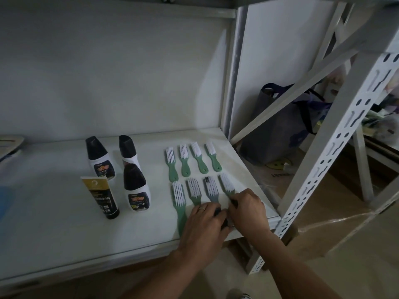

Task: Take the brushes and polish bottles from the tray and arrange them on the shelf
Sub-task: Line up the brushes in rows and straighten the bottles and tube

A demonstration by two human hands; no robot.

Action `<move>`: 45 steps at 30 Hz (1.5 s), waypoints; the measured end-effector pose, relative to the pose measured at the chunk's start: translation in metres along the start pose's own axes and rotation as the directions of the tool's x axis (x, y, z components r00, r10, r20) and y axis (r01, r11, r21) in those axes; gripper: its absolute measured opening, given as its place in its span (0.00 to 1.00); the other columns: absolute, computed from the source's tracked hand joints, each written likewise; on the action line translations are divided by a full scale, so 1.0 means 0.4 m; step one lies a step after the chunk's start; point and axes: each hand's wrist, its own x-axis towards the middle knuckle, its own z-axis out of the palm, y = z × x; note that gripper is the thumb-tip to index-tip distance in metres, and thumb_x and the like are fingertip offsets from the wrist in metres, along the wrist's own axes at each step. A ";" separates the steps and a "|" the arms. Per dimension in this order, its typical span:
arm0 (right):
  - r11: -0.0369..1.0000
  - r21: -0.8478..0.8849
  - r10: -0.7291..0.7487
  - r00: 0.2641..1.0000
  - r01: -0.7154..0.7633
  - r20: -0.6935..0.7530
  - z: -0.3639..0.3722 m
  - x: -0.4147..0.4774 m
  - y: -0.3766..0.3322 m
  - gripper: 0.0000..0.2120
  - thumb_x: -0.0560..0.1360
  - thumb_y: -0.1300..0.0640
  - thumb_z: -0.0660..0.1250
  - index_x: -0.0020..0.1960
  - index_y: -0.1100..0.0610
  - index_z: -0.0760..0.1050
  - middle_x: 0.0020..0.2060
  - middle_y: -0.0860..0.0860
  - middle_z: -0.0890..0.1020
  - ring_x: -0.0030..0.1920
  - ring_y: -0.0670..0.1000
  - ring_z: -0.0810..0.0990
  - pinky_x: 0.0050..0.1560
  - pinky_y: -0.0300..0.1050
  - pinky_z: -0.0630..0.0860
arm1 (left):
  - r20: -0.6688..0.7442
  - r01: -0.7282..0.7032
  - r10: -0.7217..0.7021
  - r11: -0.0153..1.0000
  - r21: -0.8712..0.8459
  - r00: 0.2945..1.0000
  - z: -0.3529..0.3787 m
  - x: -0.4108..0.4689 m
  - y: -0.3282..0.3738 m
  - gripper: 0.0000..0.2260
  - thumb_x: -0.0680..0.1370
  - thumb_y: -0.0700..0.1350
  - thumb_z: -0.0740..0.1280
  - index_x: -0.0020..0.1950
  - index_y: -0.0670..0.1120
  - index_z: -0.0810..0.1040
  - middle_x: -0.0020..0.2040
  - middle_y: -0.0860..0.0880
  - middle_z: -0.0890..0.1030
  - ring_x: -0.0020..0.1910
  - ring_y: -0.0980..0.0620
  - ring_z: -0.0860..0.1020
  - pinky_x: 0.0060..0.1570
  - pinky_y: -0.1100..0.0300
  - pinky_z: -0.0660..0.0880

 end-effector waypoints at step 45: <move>0.786 0.618 -0.378 0.806 0.019 0.456 0.052 0.064 -0.407 0.18 0.67 0.67 0.76 0.55 0.55 0.83 0.48 0.49 0.88 0.51 0.47 0.86 0.57 0.53 0.81 | 0.201 0.535 -0.539 0.586 -0.608 0.818 -0.331 -0.209 -0.478 0.19 0.69 0.40 0.76 0.57 0.52 0.77 0.50 0.53 0.83 0.51 0.57 0.80 0.50 0.58 0.75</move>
